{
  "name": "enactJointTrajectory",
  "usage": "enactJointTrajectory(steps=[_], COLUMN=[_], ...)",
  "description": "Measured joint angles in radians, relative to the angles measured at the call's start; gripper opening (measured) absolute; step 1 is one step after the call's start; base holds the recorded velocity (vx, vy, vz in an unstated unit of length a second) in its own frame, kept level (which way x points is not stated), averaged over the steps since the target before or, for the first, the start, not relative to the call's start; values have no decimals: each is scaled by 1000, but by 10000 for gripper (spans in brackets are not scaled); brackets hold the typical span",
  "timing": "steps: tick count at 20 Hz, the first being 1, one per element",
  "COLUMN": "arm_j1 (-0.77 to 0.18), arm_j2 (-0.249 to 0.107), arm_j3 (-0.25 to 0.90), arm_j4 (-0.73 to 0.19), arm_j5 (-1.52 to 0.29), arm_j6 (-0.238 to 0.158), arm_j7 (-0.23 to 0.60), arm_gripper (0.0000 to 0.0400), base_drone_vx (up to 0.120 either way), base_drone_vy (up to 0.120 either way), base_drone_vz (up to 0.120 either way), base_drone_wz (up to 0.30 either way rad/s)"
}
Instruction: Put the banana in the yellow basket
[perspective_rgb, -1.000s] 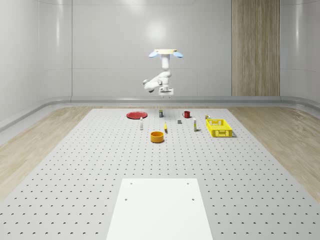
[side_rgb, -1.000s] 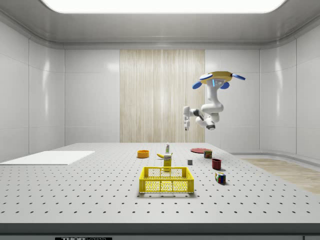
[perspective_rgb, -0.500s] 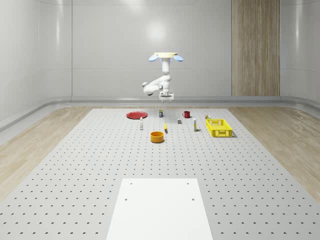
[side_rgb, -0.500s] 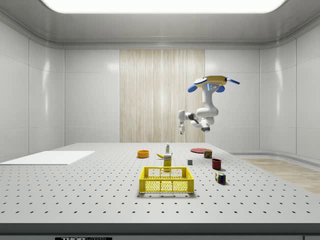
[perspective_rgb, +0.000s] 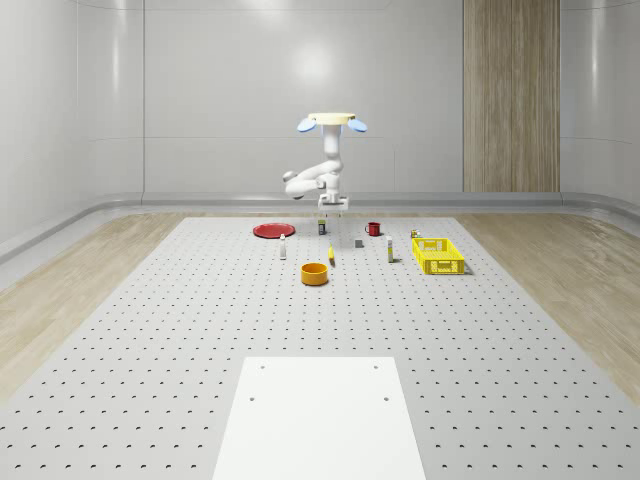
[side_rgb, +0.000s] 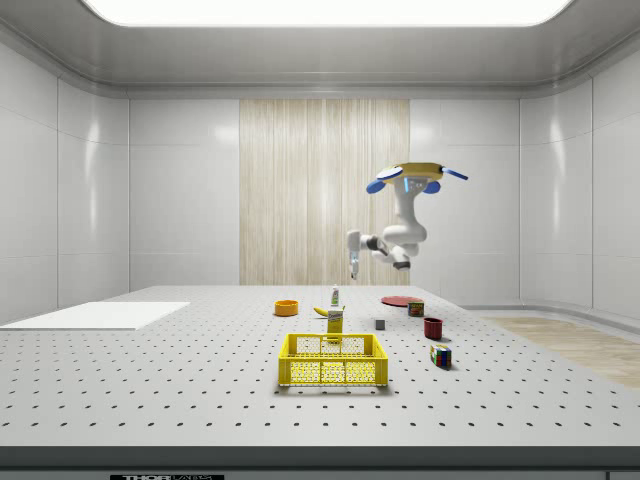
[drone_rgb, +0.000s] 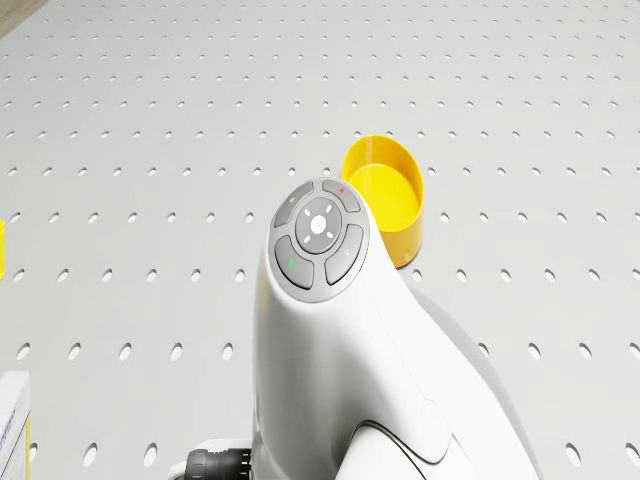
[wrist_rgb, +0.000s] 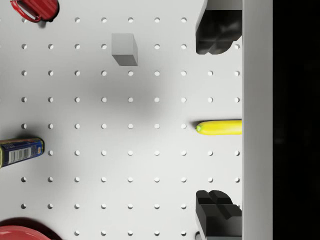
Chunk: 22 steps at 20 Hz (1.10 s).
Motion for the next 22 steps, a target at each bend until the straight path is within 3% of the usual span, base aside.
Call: enactJointTrajectory(steps=[16, 18, 22], arm_j1=[-24, -26, -31], arm_j2=[-74, -83, -99], arm_j3=[22, 24, 28], arm_j4=[5, 6, 7], arm_j5=[38, 42, 50], arm_j6=[68, 76, 91], arm_j7=[22, 25, 29], arm_gripper=[400, 400, 400], base_drone_vx=[120, 120, 120], base_drone_vy=[0, -100, 0], base_drone_vz=[-120, -120, -20], base_drone_wz=[0, 0, 0])
